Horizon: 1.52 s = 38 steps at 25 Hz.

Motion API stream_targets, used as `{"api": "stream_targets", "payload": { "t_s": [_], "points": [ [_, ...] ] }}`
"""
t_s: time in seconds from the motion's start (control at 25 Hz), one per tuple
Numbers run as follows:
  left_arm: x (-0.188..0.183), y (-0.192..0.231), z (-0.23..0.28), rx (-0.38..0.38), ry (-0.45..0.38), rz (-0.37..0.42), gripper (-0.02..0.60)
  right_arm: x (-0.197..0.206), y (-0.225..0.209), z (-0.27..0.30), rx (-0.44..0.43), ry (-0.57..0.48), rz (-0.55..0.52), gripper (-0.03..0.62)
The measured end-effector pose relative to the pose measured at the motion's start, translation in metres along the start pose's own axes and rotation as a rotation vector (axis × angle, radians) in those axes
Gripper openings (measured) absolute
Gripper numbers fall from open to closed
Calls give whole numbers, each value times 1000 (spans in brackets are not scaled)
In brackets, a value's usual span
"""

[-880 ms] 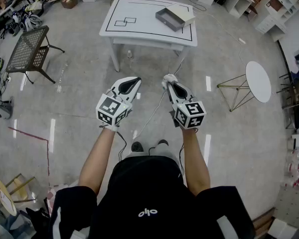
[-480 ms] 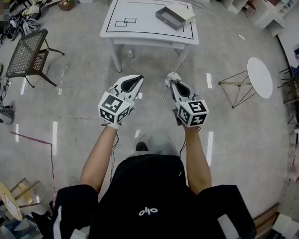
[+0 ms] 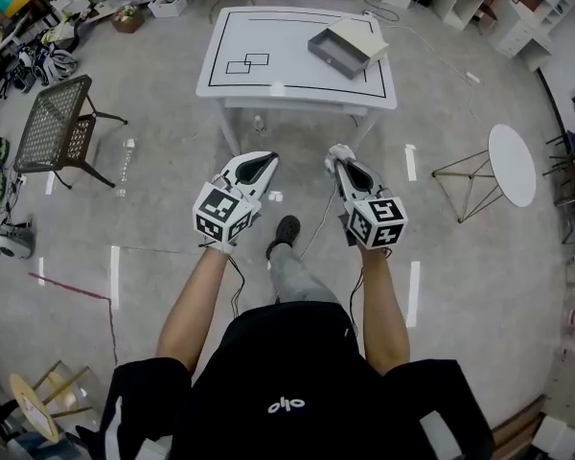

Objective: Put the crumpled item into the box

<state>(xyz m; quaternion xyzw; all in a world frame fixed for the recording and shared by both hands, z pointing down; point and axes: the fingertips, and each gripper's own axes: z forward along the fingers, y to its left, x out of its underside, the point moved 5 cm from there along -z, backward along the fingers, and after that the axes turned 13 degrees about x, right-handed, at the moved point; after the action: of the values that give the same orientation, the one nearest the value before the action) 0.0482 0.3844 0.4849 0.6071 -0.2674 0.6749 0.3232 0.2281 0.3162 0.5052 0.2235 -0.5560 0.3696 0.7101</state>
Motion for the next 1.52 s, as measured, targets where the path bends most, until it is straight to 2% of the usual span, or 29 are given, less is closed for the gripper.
{"api": "stream_targets", "payload": {
  "t_s": [0.4,0.72,0.88,1.16,1.52],
  "points": [
    [-17,150,41,2,24,-15,8,-64,-19,139,8,-4,-26,31],
    [-31,234,71,2,19,-20,8,-94,-38,218,21,3,-23,31],
    [-39,258,82,-1,14,-16,8,-102,-46,241,24,10,-22,31],
    [-46,276,88,-4,17,-5,8,-105,-52,257,28,12,-12,31],
    [-51,313,120,52,20,5,8,-113,-69,288,75,12,11,31]
  ]
}}
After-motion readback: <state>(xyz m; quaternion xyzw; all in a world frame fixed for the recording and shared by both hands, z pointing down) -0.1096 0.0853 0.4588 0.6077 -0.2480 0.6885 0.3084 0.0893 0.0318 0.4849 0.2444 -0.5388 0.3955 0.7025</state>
